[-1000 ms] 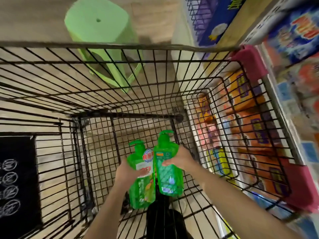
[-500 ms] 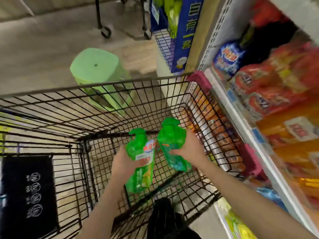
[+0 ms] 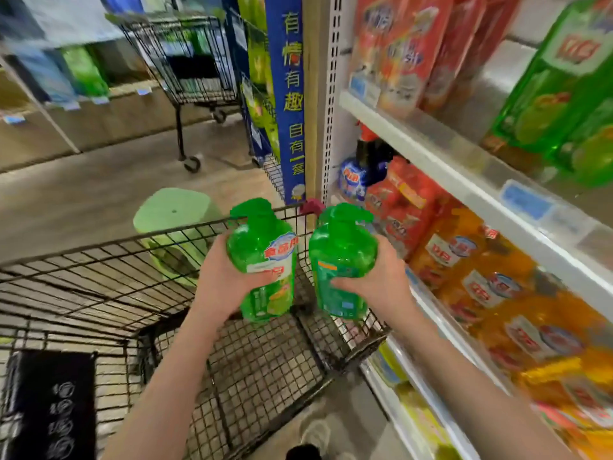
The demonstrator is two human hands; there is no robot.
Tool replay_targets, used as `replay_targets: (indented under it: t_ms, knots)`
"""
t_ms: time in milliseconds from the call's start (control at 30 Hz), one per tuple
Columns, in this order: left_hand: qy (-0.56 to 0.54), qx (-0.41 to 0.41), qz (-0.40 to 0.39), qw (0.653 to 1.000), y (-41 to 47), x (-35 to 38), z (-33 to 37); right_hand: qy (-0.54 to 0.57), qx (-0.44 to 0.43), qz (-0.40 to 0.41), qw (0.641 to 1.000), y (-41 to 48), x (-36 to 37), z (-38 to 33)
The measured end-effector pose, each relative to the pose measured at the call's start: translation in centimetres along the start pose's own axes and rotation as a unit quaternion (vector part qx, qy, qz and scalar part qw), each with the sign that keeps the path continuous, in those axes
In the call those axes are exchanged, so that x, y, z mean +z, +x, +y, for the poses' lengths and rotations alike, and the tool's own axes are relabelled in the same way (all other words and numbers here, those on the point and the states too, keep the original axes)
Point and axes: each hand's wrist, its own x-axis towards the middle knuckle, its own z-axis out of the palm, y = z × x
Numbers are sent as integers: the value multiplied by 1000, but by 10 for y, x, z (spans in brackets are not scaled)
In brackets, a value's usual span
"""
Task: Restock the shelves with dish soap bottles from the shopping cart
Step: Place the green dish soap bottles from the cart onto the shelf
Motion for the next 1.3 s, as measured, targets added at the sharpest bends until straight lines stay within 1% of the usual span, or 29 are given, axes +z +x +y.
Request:
replay_targets:
  t_ms: [133, 233, 333, 467, 600, 767, 800, 867, 900, 967, 1000, 1167, 1300]
  knots:
    - [-22, 78, -11, 997, 4, 2, 46, 40, -26, 68, 997, -4, -40, -27]
    - [-64, 124, -17, 990, 13, 6, 77, 25, -50, 111, 992, -2, -67, -47]
    - [-89, 171, -33, 981, 26, 12, 111, 28, -70, 137, 988, 4, -89, -67]
    - [-139, 221, -63, 963, 49, 19, 154, 5, -114, 179, 977, 12, -118, -91]
    - [-180, 262, -88, 944, 72, 30, 193, -21, -154, 242, 958, 20, -149, -110]
    - [-247, 303, -157, 907, 89, 50, 237, -37, -192, 299, 934, 24, -180, -124]
    - [-246, 314, -161, 903, 91, 55, 245, -43, -197, 312, 928, 25, -185, -124]
    - [-247, 330, -172, 895, 96, 66, 258, -60, -197, 332, 920, 27, -194, -124]
    - [-288, 311, -189, 885, 99, 72, 266, -63, -192, 340, 918, 27, -199, -124]
    - [-307, 302, -201, 880, 101, 84, 278, -61, -168, 352, 919, 28, -206, -122]
    - [-295, 315, -197, 880, 104, 92, 282, -61, -151, 361, 918, 28, -209, -119]
    - [-307, 333, -246, 857, 107, 124, 291, -63, -80, 388, 916, 27, -224, -104]
    - [-314, 320, -283, 848, 113, 142, 297, -91, -66, 395, 912, 34, -226, -91]
